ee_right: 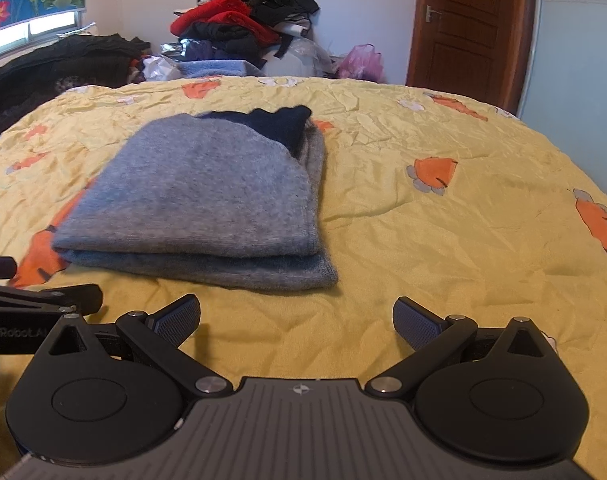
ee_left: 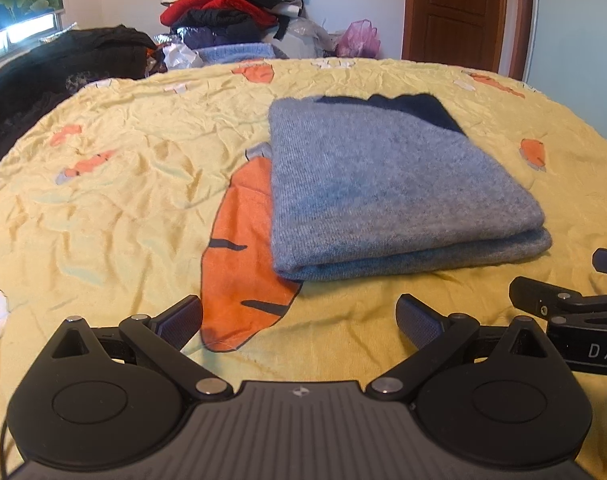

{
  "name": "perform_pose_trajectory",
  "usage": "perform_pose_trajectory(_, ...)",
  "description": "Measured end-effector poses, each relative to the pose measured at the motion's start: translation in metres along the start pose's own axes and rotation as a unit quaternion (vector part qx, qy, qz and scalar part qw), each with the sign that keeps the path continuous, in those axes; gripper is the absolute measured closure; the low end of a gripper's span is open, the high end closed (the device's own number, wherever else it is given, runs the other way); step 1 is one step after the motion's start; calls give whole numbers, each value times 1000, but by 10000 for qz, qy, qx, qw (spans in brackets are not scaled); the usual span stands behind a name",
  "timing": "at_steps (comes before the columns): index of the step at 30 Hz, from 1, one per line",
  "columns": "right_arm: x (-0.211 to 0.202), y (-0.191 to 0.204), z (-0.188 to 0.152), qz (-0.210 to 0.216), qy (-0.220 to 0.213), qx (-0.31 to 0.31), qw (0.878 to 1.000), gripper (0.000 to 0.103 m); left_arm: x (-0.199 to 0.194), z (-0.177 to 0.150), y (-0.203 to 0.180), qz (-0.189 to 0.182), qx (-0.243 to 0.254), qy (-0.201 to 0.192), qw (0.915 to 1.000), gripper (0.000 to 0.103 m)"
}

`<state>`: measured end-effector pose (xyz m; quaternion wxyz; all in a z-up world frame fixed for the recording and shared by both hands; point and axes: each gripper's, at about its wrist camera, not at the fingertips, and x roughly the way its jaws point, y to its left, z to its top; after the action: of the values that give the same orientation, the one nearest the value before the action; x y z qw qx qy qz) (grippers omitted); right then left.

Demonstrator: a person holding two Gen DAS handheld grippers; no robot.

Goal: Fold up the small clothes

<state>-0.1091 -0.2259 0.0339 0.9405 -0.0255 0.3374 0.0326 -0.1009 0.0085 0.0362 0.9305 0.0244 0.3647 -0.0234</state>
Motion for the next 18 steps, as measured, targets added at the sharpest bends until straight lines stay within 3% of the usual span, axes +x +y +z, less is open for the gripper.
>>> perform_pose_trajectory(8, -23, -3, 13, 179, -95, 165, 9997, 0, -32, 17, 2, -89, -91, -205, 9997, 0)
perform_pose_trajectory(14, -19, -1, 17, 170, 34, 257, 9995, 0, -36, 15, 3, 40, -122, -377, 9992, 0)
perform_pose_trajectory(18, -18, 0, 15, 133, 52, 166, 9998, 0, -37, 15, 7, -133, -208, -308, 9992, 0)
